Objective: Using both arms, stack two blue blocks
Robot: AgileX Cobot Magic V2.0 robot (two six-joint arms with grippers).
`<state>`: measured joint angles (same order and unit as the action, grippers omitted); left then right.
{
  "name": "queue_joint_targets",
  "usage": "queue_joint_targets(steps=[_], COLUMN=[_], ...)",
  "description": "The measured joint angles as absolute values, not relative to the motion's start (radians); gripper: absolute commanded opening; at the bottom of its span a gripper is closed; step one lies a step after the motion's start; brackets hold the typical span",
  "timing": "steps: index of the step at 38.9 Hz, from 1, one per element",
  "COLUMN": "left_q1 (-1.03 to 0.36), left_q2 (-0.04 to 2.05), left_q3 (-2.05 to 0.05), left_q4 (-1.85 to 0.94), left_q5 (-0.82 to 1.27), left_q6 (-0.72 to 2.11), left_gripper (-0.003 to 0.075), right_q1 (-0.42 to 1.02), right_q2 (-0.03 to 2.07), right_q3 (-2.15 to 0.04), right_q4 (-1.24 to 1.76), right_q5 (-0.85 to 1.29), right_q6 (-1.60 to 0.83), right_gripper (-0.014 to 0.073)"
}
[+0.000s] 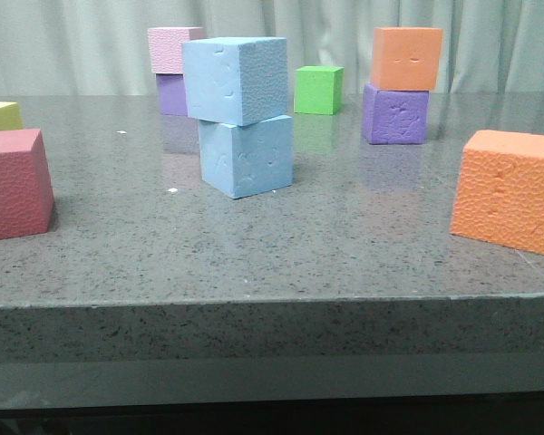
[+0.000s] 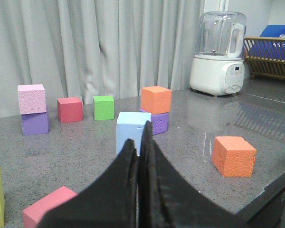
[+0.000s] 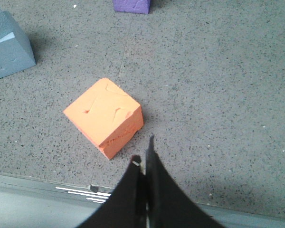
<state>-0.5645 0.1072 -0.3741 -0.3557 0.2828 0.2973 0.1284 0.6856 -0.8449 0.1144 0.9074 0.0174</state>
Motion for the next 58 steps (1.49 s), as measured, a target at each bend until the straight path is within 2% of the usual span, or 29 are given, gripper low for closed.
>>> queue_joint_targets(steps=[10,26,33,40,58], left_q1=[-0.543,-0.145,-0.029,0.011,0.012], left_q2=[0.074,-0.005,-0.005,-0.005,-0.005], left_q3=[-0.240,-0.039,0.005,0.005,0.005], left_q4=[-0.141,-0.119,-0.104,-0.099,-0.097], left_q5=[0.207,0.204,0.195,0.192,0.192], left_q6=[0.088,0.070,0.068,0.068,0.068], left_gripper=[-0.0020,-0.0020,-0.0020,-0.0020,-0.0020], right_q1=[0.128,0.128,0.128,0.128,0.128], right_q2=[0.686,0.686,0.686,0.686,0.686], right_q3=[-0.845,-0.845,-0.845,-0.845,-0.845], right_q4=[0.114,0.114,0.114,0.114,0.114], right_q5=[0.907,0.907,0.907,0.907,0.907], right_q6=[0.017,0.017,0.017,0.017,0.017], right_gripper=[-0.0059,-0.0059,-0.0059,-0.0059,-0.0059])
